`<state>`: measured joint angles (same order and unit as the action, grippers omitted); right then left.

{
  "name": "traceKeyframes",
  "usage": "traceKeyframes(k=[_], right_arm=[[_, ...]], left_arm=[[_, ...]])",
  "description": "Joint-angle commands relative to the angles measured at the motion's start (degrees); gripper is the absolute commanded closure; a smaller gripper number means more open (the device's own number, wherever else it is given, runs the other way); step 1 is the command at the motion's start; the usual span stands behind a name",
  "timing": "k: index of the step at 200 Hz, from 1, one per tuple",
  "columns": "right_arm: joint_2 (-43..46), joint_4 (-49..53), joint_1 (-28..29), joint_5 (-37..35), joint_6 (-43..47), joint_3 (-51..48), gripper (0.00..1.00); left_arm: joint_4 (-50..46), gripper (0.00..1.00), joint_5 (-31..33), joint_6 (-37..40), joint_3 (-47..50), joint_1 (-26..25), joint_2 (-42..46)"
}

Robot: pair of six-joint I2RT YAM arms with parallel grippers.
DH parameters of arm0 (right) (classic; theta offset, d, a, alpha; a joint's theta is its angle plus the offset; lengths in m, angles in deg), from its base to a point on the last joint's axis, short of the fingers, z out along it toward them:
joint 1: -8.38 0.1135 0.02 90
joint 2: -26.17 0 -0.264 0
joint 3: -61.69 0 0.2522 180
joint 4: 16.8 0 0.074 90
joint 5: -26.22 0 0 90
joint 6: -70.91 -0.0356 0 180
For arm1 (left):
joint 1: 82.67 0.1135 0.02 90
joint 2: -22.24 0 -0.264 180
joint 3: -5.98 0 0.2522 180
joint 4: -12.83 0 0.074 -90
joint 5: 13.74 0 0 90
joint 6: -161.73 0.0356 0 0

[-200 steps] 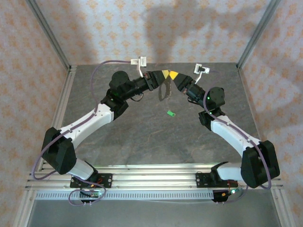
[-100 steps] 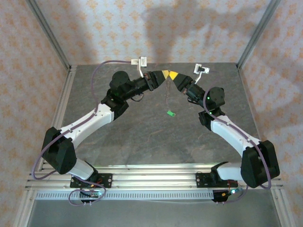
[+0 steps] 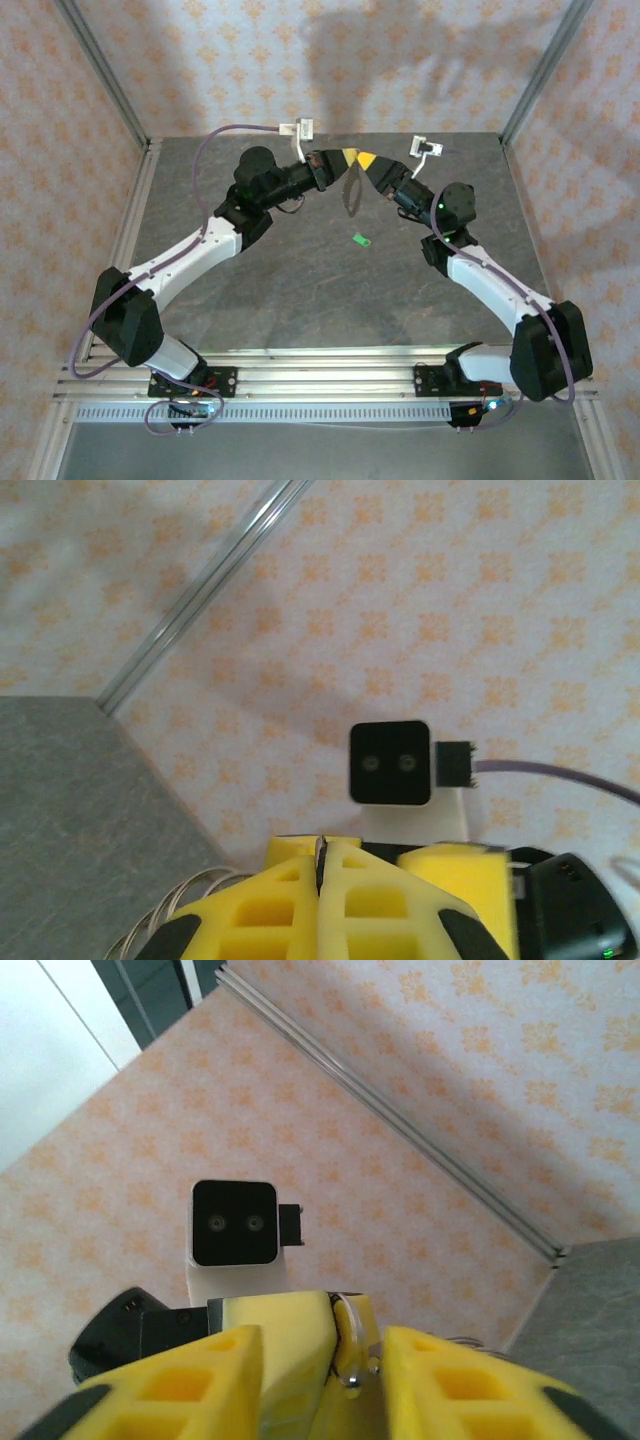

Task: Put the keys on the keyring

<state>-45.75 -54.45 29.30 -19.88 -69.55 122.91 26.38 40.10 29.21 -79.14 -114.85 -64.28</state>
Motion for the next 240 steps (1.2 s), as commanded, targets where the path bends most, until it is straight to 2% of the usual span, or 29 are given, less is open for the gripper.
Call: traceKeyframes(k=[1,53,89,108,151,240], right_arm=[[3.8,4.16,-2.55,1.43,3.44,1.04,0.58],[9.32,12.96,-5.57,8.07,7.55,2.04,0.58],[7.8,13.75,-5.47,13.92,7.37,4.8,0.6],[6.53,13.08,-5.08,14.85,6.77,5.91,0.61],[4.42,12.9,-2.52,14.5,7.38,7.63,0.63],[2.57,12.21,-0.89,14.37,7.45,6.91,0.76]], left_arm=[[-5.18,1.0,-3.99,7.04,-4.15,1.1,1.37],[-19.05,1.0,-16.33,18.14,-10.87,5.39,1.11],[-26.26,1.0,-22.74,23.24,-15.24,6.08,-0.1],[-26.97,1.0,-25.0,23.63,-16.22,6.09,-0.74],[-27.45,1.0,-26.59,23.78,-16.63,5.65,-1.11],[-26.9,1.0,-26.37,23.94,-15.57,4.86,-0.93]])
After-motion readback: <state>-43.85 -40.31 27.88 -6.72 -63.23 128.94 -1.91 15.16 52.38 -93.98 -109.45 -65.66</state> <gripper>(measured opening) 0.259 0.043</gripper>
